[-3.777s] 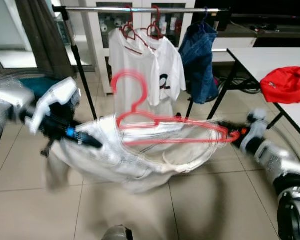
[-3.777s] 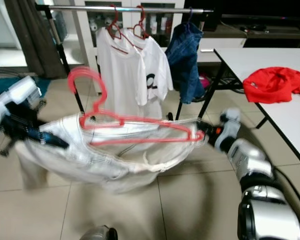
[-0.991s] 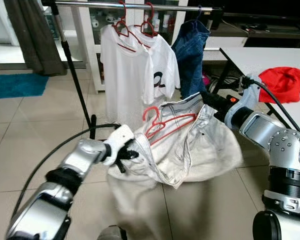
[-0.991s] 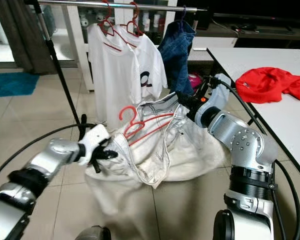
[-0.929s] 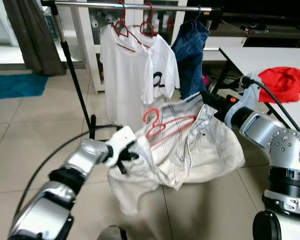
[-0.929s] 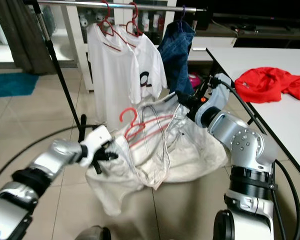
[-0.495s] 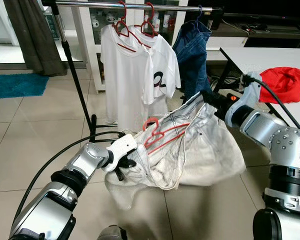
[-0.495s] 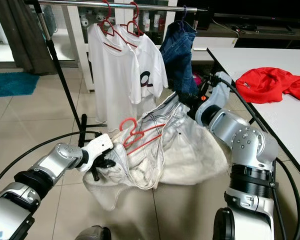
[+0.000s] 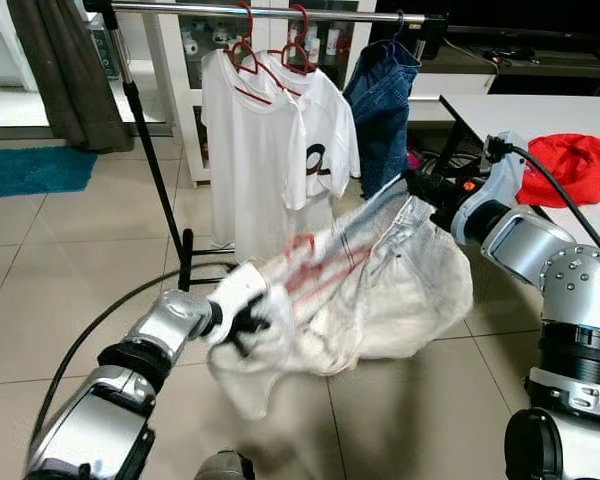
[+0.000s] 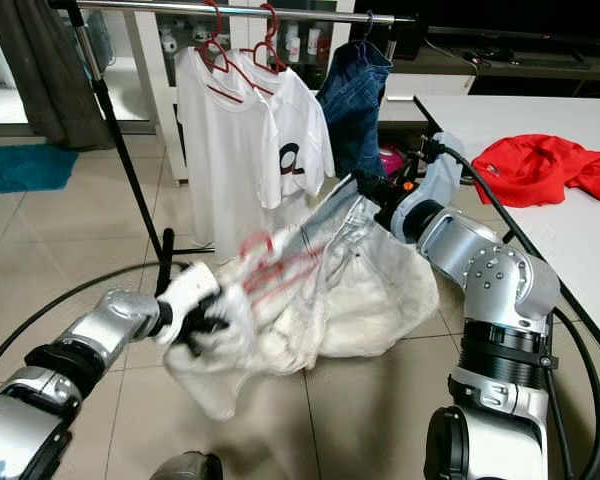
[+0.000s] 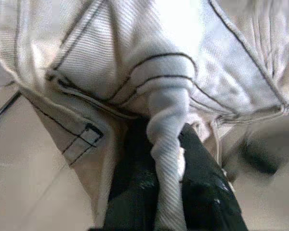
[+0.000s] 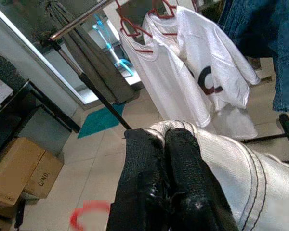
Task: Hang hanger
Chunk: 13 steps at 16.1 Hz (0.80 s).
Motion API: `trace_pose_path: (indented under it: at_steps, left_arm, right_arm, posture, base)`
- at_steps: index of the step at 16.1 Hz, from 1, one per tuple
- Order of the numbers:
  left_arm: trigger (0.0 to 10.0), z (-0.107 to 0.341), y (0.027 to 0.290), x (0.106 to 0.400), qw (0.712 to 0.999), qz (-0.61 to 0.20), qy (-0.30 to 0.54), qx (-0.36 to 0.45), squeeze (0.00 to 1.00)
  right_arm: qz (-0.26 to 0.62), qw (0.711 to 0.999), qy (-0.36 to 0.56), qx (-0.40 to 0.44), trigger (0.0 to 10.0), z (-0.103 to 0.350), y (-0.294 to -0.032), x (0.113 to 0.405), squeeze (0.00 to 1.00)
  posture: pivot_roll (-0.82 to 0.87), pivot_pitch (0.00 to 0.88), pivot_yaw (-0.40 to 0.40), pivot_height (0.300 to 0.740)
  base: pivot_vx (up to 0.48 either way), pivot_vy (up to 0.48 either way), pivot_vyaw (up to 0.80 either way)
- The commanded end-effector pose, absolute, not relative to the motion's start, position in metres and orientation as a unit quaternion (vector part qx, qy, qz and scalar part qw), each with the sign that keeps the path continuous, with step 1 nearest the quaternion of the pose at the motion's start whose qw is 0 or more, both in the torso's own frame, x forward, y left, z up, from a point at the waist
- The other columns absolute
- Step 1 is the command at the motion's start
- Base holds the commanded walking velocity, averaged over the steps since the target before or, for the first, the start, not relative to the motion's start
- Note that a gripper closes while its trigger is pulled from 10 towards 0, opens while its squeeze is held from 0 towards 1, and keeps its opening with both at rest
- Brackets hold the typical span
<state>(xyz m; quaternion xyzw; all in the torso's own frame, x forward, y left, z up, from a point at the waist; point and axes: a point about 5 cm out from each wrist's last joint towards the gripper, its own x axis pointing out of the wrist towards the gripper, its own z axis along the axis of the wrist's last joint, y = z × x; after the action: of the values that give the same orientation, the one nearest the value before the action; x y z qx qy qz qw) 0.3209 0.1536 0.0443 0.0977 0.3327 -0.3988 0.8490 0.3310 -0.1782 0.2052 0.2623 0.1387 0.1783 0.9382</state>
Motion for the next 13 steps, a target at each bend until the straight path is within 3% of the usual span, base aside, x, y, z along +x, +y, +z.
trace_pose_path:
  at_steps: [1, 4, 7, 8, 11, 13]
  left_arm:
    - [0.0, 0.064, 0.156, 0.336, 0.88, -0.37, 0.296, 0.042, 0.0]
    - [0.0, 0.086, 0.174, 0.351, 0.909, -0.313, 0.262, -0.082, 0.0]
    - [0.0, 0.1, 0.182, 0.358, 0.911, -0.283, 0.237, -0.182, 0.0]
    - [0.0, 0.109, 0.181, 0.361, 0.904, -0.292, 0.222, -0.222, 0.0]
    - [0.0, 0.128, 0.176, 0.366, 0.887, -0.341, 0.205, -0.235, 0.0]
    - [0.0, 0.144, 0.168, 0.362, 0.859, -0.424, 0.208, -0.197, 0.0]
  right_arm:
    - [0.186, 0.939, 0.115, 0.263, 0.0, 0.216, -0.179, 0.327, 0.0]
    - [0.189, 0.941, 0.114, 0.256, 0.0, 0.217, -0.177, 0.321, 0.0]
    - [0.211, 0.941, 0.102, 0.246, 0.0, 0.221, -0.172, 0.313, 0.0]
    - [0.232, 0.945, 0.103, 0.205, 0.0, 0.218, -0.17, 0.305, 0.0]
    - [0.266, 0.945, 0.172, 0.085, 0.0, 0.177, -0.156, 0.283, 0.0]
    - [0.256, 0.942, 0.214, 0.023, 0.0, 0.141, -0.146, 0.278, 0.0]
  posture:
    - [-0.07, 0.0, -0.023, 0.74]
    - [-0.08, 0.0, -0.01, 0.74]
    - [-0.08, 0.0, -0.004, 0.74]
    - [-0.08, 0.0, 0.002, 0.74]
    - [-0.08, 0.0, 0.009, 0.74]
    - [-0.07, 0.0, 0.014, 0.74]
  base:
    - [0.0, 0.0, 0.0]
    - [0.0, 0.0, 0.0]
    - [0.0, 0.0, 0.0]
    - [0.0, 0.0, 0.0]
    - [0.0, 0.0, 0.0]
    - [0.0, 0.0, 0.0]
